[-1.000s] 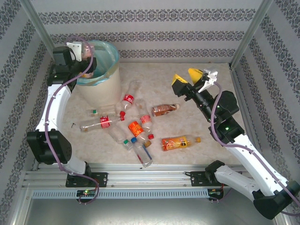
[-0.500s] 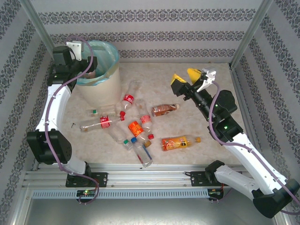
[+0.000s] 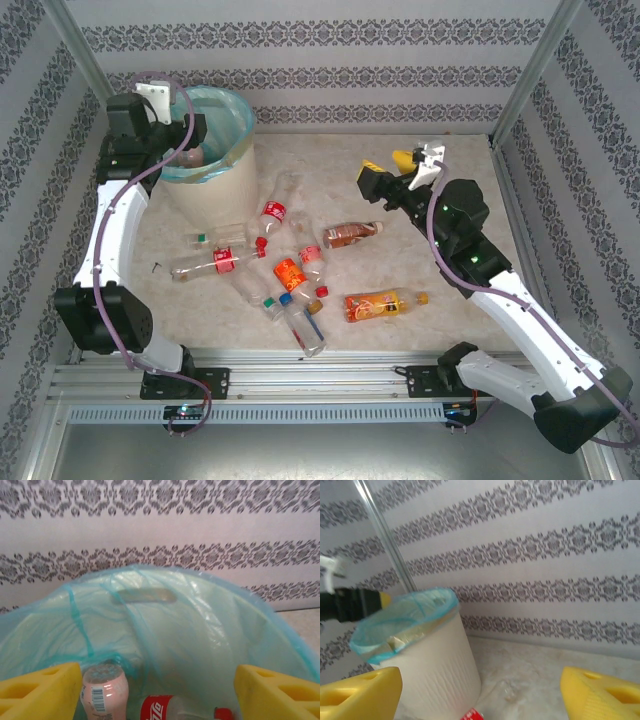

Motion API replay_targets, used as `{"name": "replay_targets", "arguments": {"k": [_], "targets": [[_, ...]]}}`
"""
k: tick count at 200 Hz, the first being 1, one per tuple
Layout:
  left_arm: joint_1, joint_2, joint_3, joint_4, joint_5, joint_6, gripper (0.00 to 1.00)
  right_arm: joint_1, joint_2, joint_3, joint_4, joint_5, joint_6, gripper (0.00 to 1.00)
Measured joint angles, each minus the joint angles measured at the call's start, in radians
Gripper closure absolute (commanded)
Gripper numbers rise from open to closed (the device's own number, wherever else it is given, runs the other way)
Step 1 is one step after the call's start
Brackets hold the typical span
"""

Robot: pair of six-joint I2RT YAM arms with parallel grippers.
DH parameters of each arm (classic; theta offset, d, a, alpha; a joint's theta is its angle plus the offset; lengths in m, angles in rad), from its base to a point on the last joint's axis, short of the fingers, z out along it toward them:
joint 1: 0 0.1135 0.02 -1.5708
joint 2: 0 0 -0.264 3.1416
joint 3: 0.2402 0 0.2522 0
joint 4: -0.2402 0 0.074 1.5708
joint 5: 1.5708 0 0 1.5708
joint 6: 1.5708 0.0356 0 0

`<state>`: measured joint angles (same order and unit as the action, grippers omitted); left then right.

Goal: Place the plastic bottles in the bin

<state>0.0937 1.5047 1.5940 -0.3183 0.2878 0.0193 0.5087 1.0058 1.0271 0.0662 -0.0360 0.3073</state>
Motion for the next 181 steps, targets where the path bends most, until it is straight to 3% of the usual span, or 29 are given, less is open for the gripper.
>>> {"name": "replay_targets", "arguments": {"k": [34,89,146,181], "targets": [[-0.108,-0.077,0.045,-0.039,-0.047,0.035,0.20,-0.023,0.095,0.114,-0.212,0.050,0.011,0.17],[-0.442,-0.160,0.051,-0.080,-0.170,0.195,0.20,-0.037,0.117,0.104,-0.539,0.151,0.166,0.17],[-0.694,-0.200,-0.274,-0.054,-0.153,0.386,0.17,-0.049,-0.026,-0.146,-0.768,0.176,0.476,0.21],[-0.779,-0.217,-0.436,0.037,-0.095,0.407,0.18,-0.049,-0.089,-0.274,-0.825,0.150,0.668,0.22]]}}
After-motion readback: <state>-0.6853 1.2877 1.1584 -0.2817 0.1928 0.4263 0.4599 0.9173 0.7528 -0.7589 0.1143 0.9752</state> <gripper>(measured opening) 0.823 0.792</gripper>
